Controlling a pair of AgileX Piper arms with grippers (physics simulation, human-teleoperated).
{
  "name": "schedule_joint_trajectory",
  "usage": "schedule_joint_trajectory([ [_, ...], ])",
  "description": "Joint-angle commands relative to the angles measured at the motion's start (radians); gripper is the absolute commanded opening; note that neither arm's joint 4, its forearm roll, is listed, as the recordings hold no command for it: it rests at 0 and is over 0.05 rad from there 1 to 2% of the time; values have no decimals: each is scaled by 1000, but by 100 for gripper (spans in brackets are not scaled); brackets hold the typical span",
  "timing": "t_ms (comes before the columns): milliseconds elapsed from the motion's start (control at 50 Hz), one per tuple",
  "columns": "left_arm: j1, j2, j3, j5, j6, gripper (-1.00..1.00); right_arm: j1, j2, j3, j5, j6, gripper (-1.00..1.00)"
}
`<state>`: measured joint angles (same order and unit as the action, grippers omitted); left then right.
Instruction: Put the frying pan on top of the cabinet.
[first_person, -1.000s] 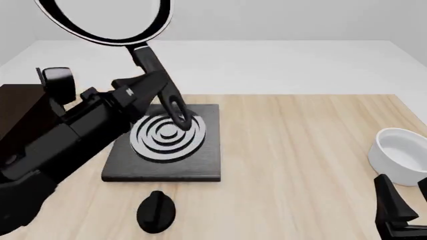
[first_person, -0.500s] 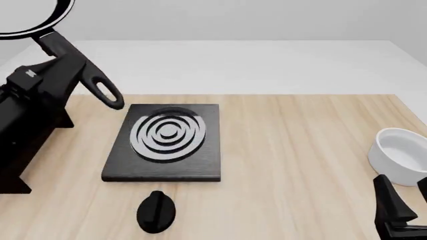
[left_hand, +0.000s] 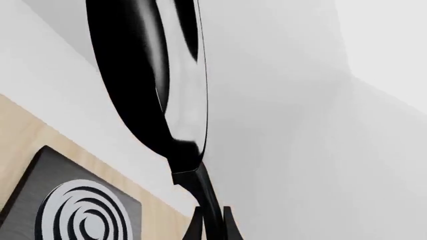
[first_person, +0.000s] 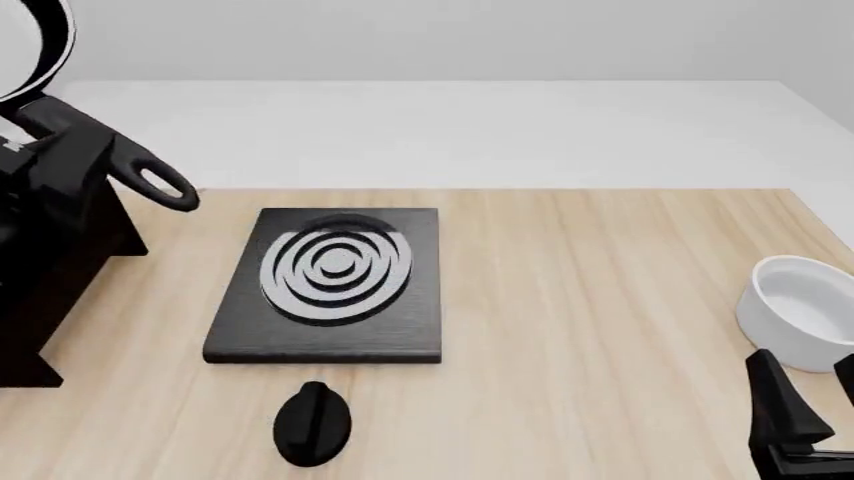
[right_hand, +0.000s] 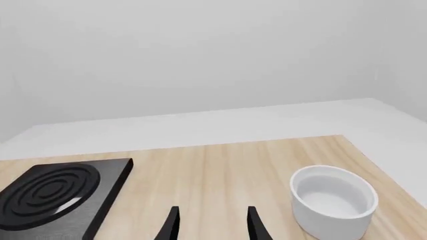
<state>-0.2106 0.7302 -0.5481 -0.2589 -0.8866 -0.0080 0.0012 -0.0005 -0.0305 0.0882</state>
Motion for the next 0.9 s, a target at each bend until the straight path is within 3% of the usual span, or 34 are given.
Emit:
schedule_joint_trajectory([
  [20, 48, 5, 8, -32, -58, -100, 0, -1, 0, 1, -2, 100],
  [460, 176, 65, 40, -81, -112, -100, 1, -1, 0, 2, -5, 100],
  [900, 239, 181, 63, -193, -142, -100, 3, 0, 0, 5, -8, 100],
])
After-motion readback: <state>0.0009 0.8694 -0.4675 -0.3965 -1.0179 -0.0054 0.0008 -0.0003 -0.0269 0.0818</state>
